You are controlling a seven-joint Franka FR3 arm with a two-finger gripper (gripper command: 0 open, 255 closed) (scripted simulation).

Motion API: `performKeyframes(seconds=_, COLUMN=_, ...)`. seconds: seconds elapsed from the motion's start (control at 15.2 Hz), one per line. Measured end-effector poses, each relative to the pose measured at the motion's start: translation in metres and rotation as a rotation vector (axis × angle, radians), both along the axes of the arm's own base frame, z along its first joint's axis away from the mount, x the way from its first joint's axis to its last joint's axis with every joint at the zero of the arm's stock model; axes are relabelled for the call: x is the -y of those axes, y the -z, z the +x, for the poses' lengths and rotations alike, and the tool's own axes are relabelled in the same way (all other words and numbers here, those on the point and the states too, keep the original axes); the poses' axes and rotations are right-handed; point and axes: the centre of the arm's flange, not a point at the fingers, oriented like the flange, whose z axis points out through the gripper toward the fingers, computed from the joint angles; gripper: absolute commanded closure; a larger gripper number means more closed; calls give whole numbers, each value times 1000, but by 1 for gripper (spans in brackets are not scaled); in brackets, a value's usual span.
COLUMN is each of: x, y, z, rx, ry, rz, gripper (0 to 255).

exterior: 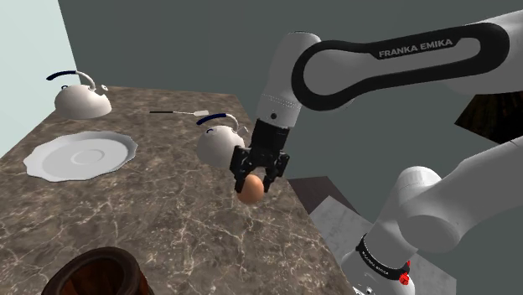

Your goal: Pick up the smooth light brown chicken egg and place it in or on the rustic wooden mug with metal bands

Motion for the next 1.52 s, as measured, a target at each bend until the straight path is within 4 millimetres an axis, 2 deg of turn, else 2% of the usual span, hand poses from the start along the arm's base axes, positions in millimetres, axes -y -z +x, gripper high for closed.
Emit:
performKeyframes(seconds=1.19, x=-1, y=-96, z=0, rx=0, ry=0, rz=0, gripper=255)
performKeyframes(seconds=1.39, x=-26, y=-100, z=-1, rx=0, ry=0, rz=-1, gripper=255)
performKeyframes(seconds=1.52, x=-50, y=-103, z=3, rx=0, ry=-1, rz=-1, gripper=255)
